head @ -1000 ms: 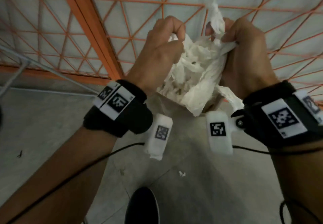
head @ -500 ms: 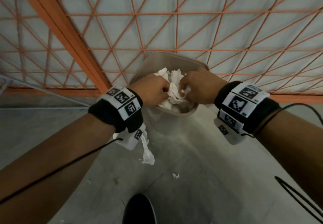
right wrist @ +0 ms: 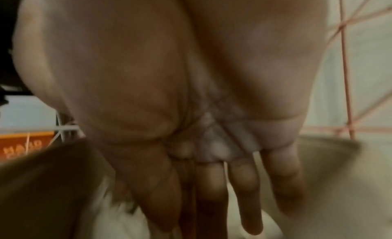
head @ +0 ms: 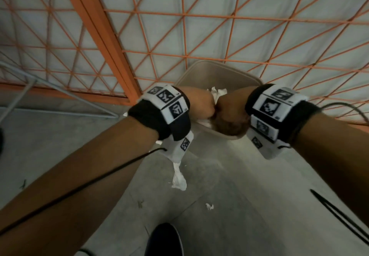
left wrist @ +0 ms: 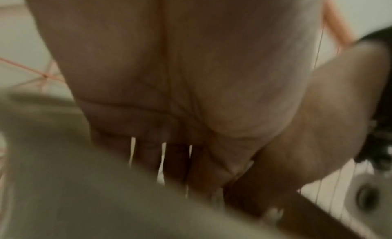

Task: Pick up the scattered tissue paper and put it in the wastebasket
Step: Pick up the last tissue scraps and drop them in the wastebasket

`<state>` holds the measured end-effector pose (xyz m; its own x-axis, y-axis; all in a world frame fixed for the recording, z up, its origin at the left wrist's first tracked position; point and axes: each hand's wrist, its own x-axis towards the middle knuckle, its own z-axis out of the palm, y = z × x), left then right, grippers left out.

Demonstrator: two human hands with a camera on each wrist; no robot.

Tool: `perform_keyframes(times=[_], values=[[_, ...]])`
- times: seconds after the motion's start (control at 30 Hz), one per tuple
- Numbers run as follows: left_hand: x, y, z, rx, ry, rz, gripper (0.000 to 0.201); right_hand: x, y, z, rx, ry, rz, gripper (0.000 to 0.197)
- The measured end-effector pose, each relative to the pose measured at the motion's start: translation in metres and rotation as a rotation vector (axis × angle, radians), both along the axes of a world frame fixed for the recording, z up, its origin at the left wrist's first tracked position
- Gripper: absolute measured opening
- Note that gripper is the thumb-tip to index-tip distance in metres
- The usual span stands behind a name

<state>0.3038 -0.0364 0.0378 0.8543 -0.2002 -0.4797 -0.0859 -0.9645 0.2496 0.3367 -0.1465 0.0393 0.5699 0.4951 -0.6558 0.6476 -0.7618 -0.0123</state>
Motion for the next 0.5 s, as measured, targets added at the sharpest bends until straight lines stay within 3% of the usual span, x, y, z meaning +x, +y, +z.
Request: perform_keyframes(times=[0.07,0.17,0.23,0.3,0.37,0.5], values=[[-0.010,0.022,0.020,-0.198,-0.096,0.047,0.030,0.002,-0.005,0.023,0.053,-0.047,0.006,0.037],[-0.038,0.065,0.039,-0.603,-0.275,0.276,0.028,-0.004,-0.017,0.058,0.214,-0.155,-0.009,0.041],[-0.055,0.097,0.032,-0.691,-0.423,0.419,0.034,-0.019,-0.016,0.080,0.393,-0.176,-0.043,0.037],[-0.065,0.127,0.006,-0.648,-0.503,0.559,0.029,-0.041,-0.005,0.093,0.610,-0.128,-0.094,0.028],[-0.067,0.155,-0.034,-0.496,-0.529,0.627,0.025,-0.064,0.011,0.084,0.734,-0.061,-0.087,0.024],[-0.058,0.191,-0.128,-0.207,-0.345,0.613,0.032,-0.100,0.040,0.004,0.666,0.236,-0.080,0.024]])
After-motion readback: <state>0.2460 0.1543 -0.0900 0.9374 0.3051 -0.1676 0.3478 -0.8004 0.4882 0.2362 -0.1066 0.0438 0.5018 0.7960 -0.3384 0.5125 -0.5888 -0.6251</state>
